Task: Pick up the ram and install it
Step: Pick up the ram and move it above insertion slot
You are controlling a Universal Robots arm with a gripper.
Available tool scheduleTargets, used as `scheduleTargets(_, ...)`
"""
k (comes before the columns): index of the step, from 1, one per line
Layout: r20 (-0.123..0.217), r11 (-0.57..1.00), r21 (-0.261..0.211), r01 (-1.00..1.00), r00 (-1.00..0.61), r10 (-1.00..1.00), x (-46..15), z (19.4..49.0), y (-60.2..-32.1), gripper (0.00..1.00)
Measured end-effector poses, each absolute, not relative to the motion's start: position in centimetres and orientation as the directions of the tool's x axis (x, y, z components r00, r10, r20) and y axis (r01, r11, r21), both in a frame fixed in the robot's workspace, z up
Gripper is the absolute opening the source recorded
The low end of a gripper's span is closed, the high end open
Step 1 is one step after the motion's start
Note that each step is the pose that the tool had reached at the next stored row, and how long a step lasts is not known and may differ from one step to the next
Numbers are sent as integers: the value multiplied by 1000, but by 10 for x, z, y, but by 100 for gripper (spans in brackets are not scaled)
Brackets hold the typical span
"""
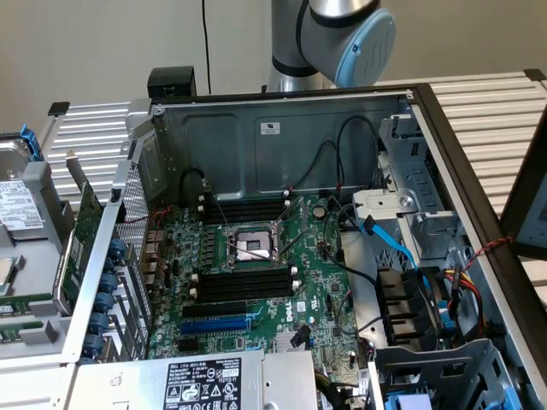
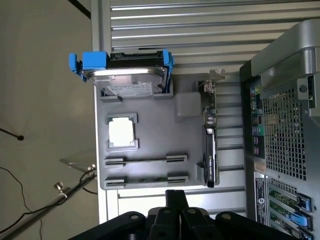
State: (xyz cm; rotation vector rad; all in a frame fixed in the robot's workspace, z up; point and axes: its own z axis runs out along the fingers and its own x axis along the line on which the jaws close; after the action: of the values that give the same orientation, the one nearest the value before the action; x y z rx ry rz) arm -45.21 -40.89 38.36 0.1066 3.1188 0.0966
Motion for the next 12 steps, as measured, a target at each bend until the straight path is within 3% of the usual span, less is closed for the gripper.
scheduleTargets(12,-17,988,63,-138,-990,-137,-452,383,-409,11)
